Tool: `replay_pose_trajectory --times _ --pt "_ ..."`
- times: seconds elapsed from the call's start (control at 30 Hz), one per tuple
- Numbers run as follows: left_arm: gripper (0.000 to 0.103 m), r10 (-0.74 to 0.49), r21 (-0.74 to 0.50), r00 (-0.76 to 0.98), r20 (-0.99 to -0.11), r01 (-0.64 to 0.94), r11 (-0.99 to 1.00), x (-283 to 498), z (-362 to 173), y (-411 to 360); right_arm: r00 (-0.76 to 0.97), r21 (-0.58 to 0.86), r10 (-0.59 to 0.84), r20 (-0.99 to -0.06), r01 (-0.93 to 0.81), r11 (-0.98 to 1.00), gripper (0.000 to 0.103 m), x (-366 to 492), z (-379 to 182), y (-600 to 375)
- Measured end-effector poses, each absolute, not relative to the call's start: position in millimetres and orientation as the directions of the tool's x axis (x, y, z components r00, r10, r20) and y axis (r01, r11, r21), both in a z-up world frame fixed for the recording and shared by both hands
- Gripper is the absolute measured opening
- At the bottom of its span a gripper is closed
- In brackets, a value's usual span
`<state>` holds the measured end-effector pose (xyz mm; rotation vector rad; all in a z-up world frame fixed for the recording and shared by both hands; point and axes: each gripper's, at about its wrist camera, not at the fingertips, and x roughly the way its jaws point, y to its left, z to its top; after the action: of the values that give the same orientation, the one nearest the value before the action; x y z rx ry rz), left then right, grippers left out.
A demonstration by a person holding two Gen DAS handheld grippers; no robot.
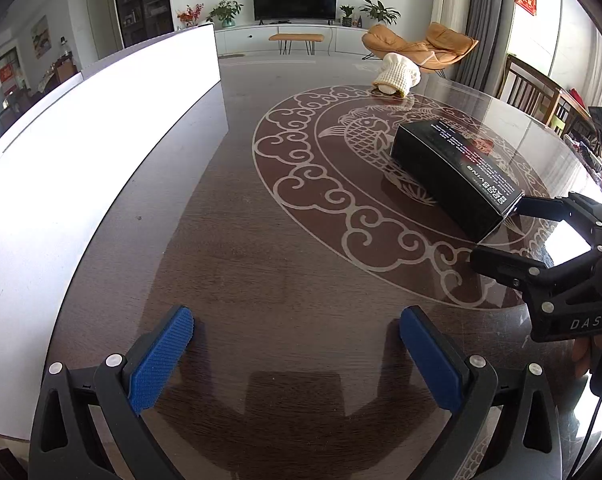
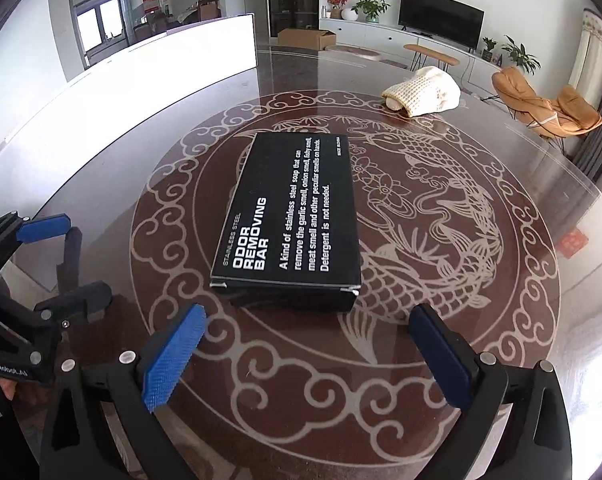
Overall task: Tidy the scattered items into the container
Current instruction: 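Lower the right tool onto the black odor-removing bar box and close it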
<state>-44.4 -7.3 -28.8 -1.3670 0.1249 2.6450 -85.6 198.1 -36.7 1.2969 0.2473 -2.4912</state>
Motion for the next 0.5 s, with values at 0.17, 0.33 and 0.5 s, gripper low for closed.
replay_pose_trajectory --times 0.17,0.33,0.5 --pt "0.103 0.105 0.000 -0.569 -0.816 -0.181 -0.984 -44 -29 -7 -0.537 -0.005 -0.207 -0.818 0.365 -0.931 0.102 -113 -38 187" --pt "0.103 0.104 0.000 -0.569 -0.815 -0.180 -0.984 -44 -29 -7 -0.540 -0.005 -0.202 -0.817 0.357 -0.934 0.099 -134 -38 182" --pt "0.103 0.104 0.000 -0.570 -0.815 -0.180 -0.984 -44 -29 -7 -0.589 0.003 -0.186 -0.787 0.297 -0.955 0.059 -126 -32 202"
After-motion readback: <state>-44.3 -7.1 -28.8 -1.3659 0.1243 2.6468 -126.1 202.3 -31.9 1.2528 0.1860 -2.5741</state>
